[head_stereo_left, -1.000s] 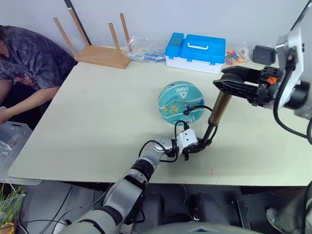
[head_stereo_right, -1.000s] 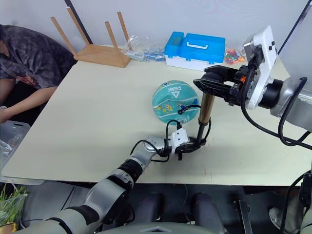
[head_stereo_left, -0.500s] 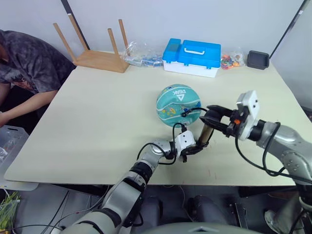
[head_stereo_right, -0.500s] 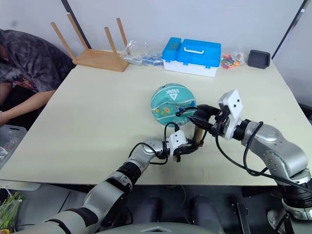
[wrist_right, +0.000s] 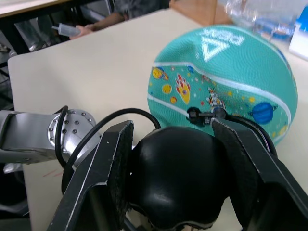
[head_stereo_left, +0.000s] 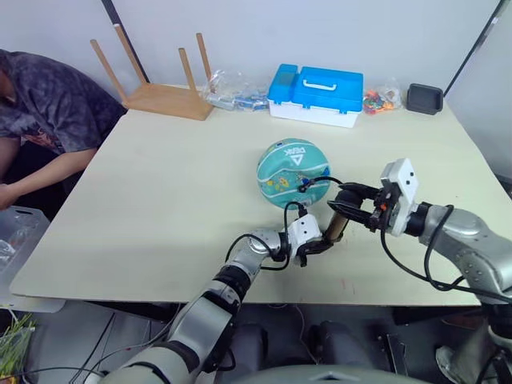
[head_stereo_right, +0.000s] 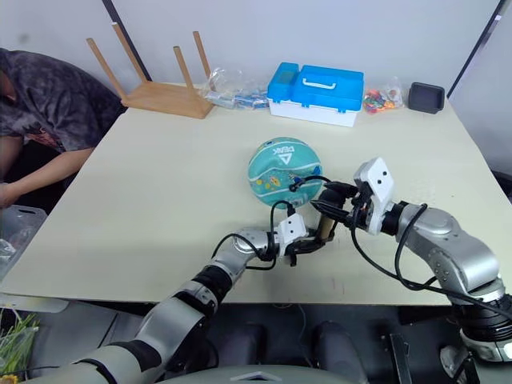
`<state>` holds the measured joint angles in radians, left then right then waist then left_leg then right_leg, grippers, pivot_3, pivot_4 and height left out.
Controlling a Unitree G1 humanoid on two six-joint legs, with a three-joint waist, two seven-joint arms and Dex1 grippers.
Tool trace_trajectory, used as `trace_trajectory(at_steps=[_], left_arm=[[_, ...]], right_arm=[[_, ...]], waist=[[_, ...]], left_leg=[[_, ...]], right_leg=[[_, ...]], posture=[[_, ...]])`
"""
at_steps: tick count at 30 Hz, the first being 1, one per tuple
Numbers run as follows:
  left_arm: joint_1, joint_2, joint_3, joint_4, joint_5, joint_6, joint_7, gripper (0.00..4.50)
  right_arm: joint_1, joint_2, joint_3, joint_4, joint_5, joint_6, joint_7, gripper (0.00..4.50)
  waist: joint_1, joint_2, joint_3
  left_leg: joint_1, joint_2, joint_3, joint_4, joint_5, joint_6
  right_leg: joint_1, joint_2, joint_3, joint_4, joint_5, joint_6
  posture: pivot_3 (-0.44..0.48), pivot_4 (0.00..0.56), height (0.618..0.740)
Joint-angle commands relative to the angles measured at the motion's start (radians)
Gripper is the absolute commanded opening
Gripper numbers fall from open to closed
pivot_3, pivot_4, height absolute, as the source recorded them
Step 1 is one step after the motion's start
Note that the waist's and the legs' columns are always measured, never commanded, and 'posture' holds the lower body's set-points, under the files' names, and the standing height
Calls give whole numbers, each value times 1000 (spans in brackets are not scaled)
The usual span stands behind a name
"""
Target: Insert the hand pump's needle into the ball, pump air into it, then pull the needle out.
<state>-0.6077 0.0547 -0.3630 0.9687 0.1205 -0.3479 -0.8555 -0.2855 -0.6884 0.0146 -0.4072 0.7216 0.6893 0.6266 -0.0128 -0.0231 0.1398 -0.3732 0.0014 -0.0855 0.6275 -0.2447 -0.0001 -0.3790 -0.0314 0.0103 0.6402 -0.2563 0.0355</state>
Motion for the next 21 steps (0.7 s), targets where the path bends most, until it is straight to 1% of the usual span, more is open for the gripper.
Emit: trace_trajectory(at_steps=[1, 3, 6, 10, 13, 17, 21], left_arm=[[57, 34, -42, 129, 73, 64, -4, 954], [53, 32, -43, 138, 75, 62, -4, 954], [58, 30, -46, 140, 79, 57, -4, 954], [60, 28, -50, 140, 82, 55, -6, 954], [58, 28, -50, 136, 81, 56, -10, 954], [56, 28, -47, 130, 78, 59, -13, 954], [61, 29, -45, 118, 74, 62, -14, 954]], right_arm=[[-144, -80, -196, -99, 157, 114, -51, 2073], [-217, -120, -258, -108, 253, 179, -78, 2073], [-312, -180, -322, -96, 377, 262, -119, 2073], [-417, -241, -368, -57, 516, 326, -164, 2073], [-490, -266, -380, -15, 595, 352, -200, 2073], [-494, -268, -351, -10, 609, 368, -227, 2073], [-371, -227, -304, -52, 545, 348, -203, 2073]], waist=[[1, 6, 5], [4, 7, 11], [7, 6, 14], [6, 5, 15], [6, 5, 17], [7, 6, 18], [8, 5, 17]], left_leg=[[-4, 0, 0, 2, 0, 0], [-9, -2, 0, 4, 0, 0], [-10, -5, -1, 4, 0, 0], [-10, -6, -1, 4, 0, 0], [-10, -6, -1, 5, 0, 0], [-12, -6, -1, 5, 0, 1], [-12, -6, -1, 5, 0, 1]], right_leg=[[-2, 0, 0, 0, 0, 0], [-7, -1, 0, 0, 2, 3], [-7, -3, -1, 0, 2, 3], [-7, -4, -1, 0, 2, 3], [-7, -4, 0, 0, 2, 3], [-8, -5, -1, 0, 2, 3], [-7, -4, -1, 0, 1, 4]], posture=[[0, 150, 740], [0, 150, 740], [0, 150, 740], [0, 150, 740], [0, 150, 740], [0, 150, 740], [0, 150, 740]])
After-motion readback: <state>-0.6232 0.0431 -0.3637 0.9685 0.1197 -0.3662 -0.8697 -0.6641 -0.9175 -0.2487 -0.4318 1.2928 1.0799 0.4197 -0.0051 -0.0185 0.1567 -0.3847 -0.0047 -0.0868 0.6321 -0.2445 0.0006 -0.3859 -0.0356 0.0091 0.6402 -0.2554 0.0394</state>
